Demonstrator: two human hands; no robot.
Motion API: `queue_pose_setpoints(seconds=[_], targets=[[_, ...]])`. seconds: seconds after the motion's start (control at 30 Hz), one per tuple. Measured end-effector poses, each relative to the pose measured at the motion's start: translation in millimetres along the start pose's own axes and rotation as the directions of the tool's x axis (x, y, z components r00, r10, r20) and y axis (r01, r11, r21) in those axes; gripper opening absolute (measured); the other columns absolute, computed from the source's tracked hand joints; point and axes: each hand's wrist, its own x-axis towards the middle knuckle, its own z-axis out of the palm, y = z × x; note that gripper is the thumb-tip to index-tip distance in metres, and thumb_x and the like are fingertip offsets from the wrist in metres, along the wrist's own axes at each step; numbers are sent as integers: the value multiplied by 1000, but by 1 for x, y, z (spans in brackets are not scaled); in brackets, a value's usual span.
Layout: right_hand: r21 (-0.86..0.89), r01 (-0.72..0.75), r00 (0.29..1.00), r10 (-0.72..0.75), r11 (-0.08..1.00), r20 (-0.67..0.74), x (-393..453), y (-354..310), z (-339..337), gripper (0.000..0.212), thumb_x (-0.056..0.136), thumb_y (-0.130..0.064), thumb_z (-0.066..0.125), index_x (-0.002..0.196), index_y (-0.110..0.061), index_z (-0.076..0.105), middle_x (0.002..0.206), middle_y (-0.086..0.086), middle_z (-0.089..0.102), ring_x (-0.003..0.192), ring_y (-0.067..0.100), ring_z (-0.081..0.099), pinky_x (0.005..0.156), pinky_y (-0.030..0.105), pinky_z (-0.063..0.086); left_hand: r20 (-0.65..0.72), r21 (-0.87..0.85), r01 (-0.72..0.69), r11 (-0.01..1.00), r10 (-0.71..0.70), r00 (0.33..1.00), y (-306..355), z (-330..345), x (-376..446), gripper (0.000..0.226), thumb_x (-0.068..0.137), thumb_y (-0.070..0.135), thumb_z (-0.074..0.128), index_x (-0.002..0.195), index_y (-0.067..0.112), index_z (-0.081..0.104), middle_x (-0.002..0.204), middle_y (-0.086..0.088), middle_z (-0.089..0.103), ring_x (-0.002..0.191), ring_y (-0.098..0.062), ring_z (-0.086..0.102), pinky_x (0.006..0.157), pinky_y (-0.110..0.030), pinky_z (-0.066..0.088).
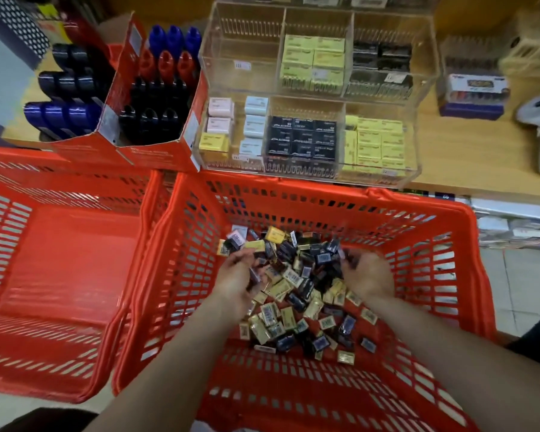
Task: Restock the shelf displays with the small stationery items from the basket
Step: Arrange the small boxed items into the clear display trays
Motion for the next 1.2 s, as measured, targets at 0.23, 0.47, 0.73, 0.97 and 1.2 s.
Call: queue_pose_setpoints(seconds=[0.23, 0.47, 0.73, 0.97, 1.2], targets=[[-123, -43, 992, 57, 992, 110, 44, 10, 23, 38, 99, -41, 51, 99, -9, 71, 117, 21, 63, 109, 27, 61, 104, 33, 43, -6, 110, 14, 994, -13, 1000, -4, -16, 3, 14, 100, 12, 54, 101, 16, 68, 83, -5, 57, 59, -14, 58, 54, -25, 55], [250, 40, 999, -41, 968, -1, -20, -15, 24, 37, 101, -37, 48, 88, -8, 67, 72, 7, 59, 55, 14, 50, 46, 13, 33, 18, 254, 70, 965, -77, 997, -17, -11, -5, 29, 85, 33, 75, 107, 18, 65, 88, 2, 65, 68, -12, 58, 66, -28, 54], [248, 514, 798, -564, 821, 214, -57, -81, 44, 20, 92, -31, 64, 105, -20, 74, 107, -7, 56, 98, 6, 56, 89, 21, 46, -87, 0, 84, 996, -84, 993, -18, -9, 16, 20, 95, 30, 62, 108, 15, 65, 83, -5, 71, 71, -19, 66, 57, -29, 55], [-250, 576, 816, -532, 778, 225, -13, -81, 59, 36, 97, -39, 56, 125, -17, 58, 117, 3, 65, 105, 22, 61, 83, 37, 54, -85, 12, 88, 996, -87, 993, -5, -39, 27, 15, 86, 21, 76, 87, 13, 63, 48, 1, 56, 37, -8, 50, 44, -19, 46], [-517, 466, 875, -461, 718, 147, 1, -104, 86, 43, 90, -20, 63, 128, -11, 45, 107, 7, 68, 94, 28, 66, 61, 31, 40, -40, 142, 64, 988, -59, 997, 7, -37, 22, 18, 77, 26, 84, 76, 17, 68, 54, 4, 61, 51, -8, 57, 50, -21, 48]])
